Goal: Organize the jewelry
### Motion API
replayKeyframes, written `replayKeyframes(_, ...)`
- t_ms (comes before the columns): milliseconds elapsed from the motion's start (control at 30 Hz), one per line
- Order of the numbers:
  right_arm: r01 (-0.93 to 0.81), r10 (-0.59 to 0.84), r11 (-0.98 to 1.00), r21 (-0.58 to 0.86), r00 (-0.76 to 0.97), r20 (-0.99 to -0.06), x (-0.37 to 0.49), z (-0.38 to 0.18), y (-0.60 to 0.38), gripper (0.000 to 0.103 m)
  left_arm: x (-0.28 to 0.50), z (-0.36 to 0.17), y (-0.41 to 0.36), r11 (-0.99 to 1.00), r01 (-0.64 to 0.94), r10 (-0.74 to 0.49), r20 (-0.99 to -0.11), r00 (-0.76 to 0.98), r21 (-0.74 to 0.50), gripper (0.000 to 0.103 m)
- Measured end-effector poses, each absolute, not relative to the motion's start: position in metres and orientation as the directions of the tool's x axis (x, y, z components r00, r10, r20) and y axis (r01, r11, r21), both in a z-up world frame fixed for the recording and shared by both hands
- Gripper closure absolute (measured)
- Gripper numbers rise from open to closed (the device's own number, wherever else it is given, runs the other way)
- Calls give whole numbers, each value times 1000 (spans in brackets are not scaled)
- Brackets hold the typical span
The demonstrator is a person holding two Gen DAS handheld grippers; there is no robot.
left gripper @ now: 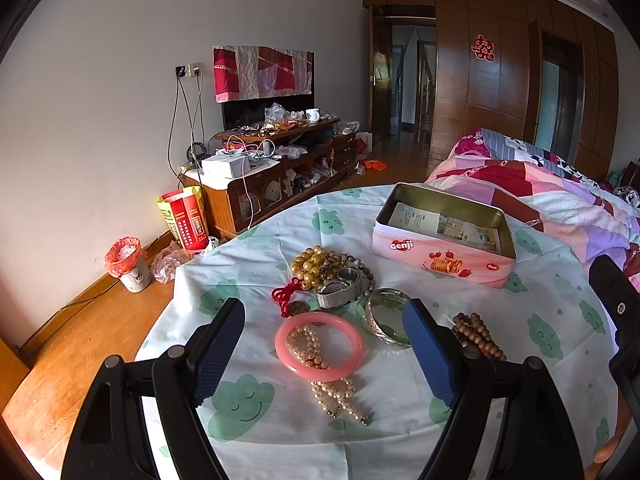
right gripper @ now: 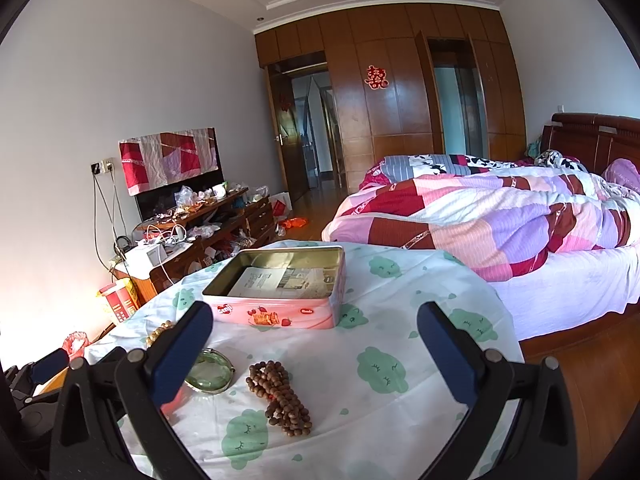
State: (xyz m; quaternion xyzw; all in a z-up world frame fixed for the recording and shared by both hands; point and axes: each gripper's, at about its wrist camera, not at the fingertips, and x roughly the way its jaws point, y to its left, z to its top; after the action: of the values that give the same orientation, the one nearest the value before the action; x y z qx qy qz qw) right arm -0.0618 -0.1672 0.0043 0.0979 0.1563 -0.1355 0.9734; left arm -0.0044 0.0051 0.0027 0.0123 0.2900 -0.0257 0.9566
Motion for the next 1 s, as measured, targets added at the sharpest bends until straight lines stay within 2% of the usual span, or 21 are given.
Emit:
replayKeyframes(433,261,-188,956,133,895,-404,-44,-20,-167,0,17,-29,5,995,103,-73,-634,770,11,22)
replayKeyframes(467,252,-177,959,130,890,-420,-41,-24,-168,0,19,-31,6,995,102,-70,-641,765,12,22)
replayKeyframes(600,218,-134,968,126,869,-476,-30,-33,-172,13,27,-38,11,996,93,-64,-658,750,10,22)
replayKeyframes(667,193,-102,972,132,858,-503,-24,-37,-174,16,30,-41,18,995,98,-70,-664,745,6,22)
replayKeyframes(833,88,19,984,152,806,-592,-8,-47,-176,16,34,-42,47,996,94,-70,-670,739,-1,22)
replayKeyframes(1000,-2,81,994,114,716,-694,14,-62,-157,16,39,-45,78,996,61,-86,-685,723,-61,22)
